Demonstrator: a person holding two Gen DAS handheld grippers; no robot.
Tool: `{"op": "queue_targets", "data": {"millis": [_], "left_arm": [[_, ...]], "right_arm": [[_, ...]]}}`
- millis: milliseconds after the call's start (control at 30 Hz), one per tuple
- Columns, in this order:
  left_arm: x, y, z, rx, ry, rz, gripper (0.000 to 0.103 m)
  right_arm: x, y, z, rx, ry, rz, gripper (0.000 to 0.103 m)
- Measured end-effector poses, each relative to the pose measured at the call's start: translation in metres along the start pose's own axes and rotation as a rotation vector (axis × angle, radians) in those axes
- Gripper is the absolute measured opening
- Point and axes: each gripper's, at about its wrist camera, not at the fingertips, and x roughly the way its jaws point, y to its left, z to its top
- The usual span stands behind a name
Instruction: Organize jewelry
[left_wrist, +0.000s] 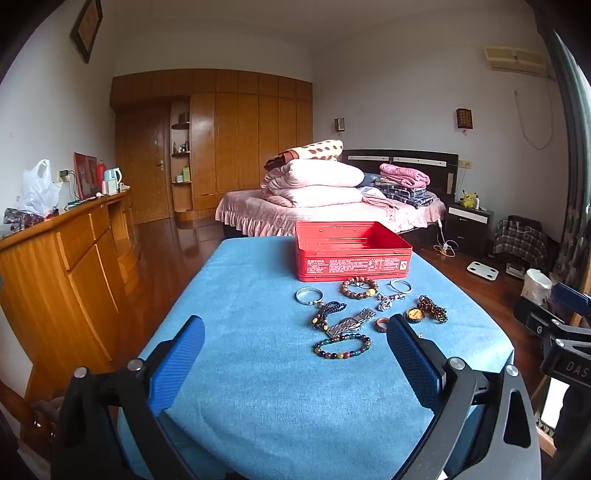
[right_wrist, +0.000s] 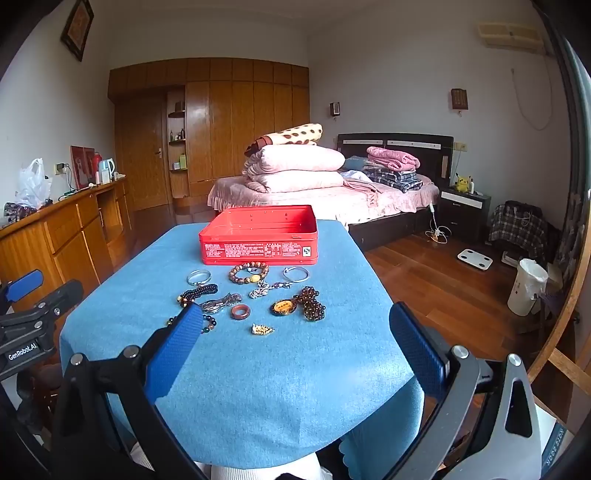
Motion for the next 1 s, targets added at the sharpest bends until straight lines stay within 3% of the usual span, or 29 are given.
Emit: {"op": "queue_targets", "data": {"millis": [1000], "left_arm": [[0.0002, -0.0013, 0.0007, 0.003, -0.009, 0.005, 0.097]], "right_arm": [[0.0002, 0.0001, 0.0000, 0.001, 0.003, 0.000, 0.098]]}}
